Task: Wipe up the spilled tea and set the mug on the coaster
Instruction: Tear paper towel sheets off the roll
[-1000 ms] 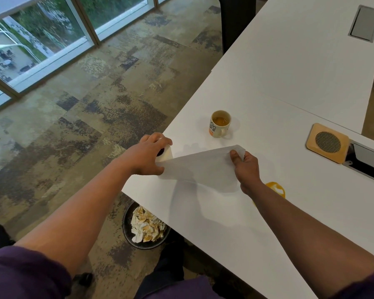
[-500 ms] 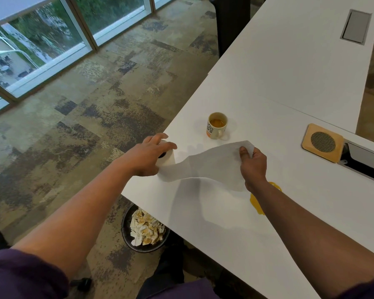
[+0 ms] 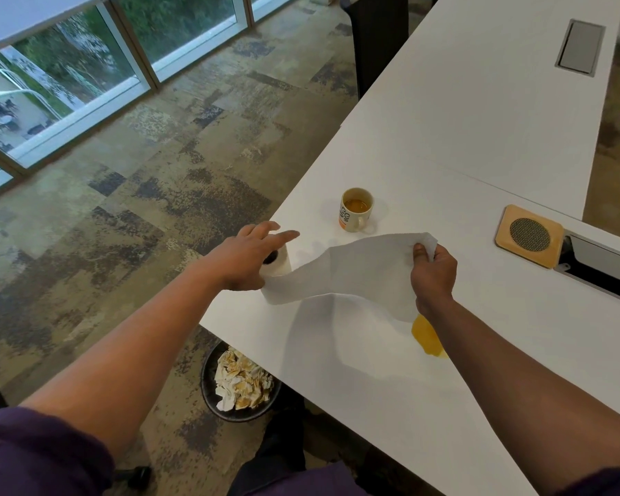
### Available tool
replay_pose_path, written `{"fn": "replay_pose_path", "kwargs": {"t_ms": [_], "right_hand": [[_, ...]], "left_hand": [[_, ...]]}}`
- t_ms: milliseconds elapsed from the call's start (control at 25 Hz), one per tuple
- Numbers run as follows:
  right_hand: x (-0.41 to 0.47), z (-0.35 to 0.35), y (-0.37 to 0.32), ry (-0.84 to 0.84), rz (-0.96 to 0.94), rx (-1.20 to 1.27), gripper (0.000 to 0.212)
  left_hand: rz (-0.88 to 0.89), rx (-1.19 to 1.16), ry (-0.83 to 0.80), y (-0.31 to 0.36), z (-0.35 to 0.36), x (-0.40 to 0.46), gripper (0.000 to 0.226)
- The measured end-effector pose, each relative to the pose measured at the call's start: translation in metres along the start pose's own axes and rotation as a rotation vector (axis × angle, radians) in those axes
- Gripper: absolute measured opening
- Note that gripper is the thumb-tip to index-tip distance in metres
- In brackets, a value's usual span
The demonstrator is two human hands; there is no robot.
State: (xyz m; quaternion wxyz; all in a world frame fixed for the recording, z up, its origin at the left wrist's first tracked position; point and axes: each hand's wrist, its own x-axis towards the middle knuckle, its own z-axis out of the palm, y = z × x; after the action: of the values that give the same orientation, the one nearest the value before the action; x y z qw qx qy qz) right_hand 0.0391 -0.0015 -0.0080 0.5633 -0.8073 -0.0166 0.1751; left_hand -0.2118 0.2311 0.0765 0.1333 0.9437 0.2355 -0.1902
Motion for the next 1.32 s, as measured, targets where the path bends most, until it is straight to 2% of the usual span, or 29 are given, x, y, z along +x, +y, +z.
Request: {"fn": "replay_pose_path", "kwargs": {"t_ms": [120, 320, 640, 800, 1040, 1320], "right_hand": [[0.0, 0.0, -0.002, 0.008, 0.007, 0.005, 0.021], [-0.001, -0.006, -0.003, 0.038, 0.014, 0.027, 0.013], [0.005, -0.015, -0.015, 0.092, 0.048, 0.079, 0.018], [0.009, -0.018, -0.018, 0.106, 0.049, 0.088, 0.02], [0.026, -0.033, -0.027, 0.184, 0.064, 0.121, 0.019], [0.034, -0.043, -0.025, 0.211, 0.077, 0.133, 0.01]], "left_hand": [[0.011, 0.032, -0.055, 0.004, -0.003, -0.001, 0.097], [-0.072, 0.053, -0.15, 0.0, -0.005, -0.005, 0.103], [-0.05, 0.058, -0.104, 0.002, -0.012, 0.0, 0.107], [-0.022, 0.069, -0.115, 0.002, -0.01, 0.0, 0.1], [-0.082, 0.012, -0.108, -0.006, -0.01, -0.003, 0.094], [-0.021, 0.024, -0.087, 0.001, -0.006, 0.001, 0.11]]}}
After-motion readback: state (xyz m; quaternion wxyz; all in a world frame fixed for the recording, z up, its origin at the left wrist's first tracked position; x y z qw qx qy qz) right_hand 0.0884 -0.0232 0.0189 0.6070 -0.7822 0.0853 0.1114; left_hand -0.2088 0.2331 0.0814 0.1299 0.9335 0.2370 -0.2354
